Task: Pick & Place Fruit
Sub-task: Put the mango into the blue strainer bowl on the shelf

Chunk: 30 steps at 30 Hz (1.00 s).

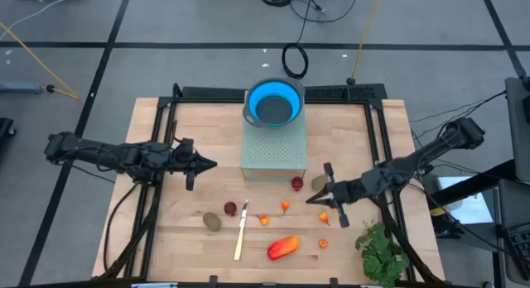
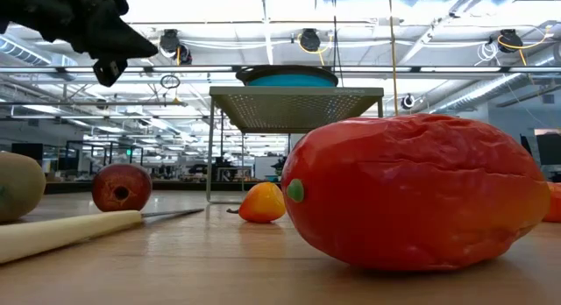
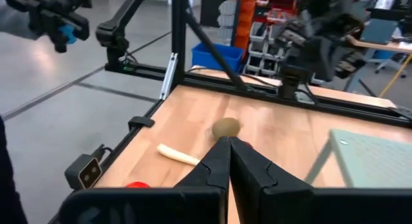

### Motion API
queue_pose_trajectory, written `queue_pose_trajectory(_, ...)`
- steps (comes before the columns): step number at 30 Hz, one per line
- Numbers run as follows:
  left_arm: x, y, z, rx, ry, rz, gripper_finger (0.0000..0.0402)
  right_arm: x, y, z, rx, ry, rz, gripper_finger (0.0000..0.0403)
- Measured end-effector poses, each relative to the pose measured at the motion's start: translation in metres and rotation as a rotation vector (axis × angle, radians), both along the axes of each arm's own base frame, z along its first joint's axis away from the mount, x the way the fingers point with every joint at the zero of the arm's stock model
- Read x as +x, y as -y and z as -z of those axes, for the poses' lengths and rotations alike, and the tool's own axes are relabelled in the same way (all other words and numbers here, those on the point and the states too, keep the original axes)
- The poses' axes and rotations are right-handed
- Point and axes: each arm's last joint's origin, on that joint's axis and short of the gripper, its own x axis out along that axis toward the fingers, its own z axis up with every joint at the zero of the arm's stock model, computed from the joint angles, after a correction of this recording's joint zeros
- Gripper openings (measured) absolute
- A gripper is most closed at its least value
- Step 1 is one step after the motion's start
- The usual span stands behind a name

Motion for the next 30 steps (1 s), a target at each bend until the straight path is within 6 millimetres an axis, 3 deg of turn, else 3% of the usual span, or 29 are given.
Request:
queue_pose_trajectory(18, -0.017, -0.001, 0.017, 0.005, 0.026, 0.058, 0.0002, 0.058, -0.061, -0.021, -0.047, -0.181, -0.074, 0.0000)
queue_pose_trajectory(30, -0.020, 0.000, 0.025, 0.007, 0.002, 0.093, 0.0007, 0.094, -0.099, -0.015, -0.005, -0.324, -0.126, 0.0000)
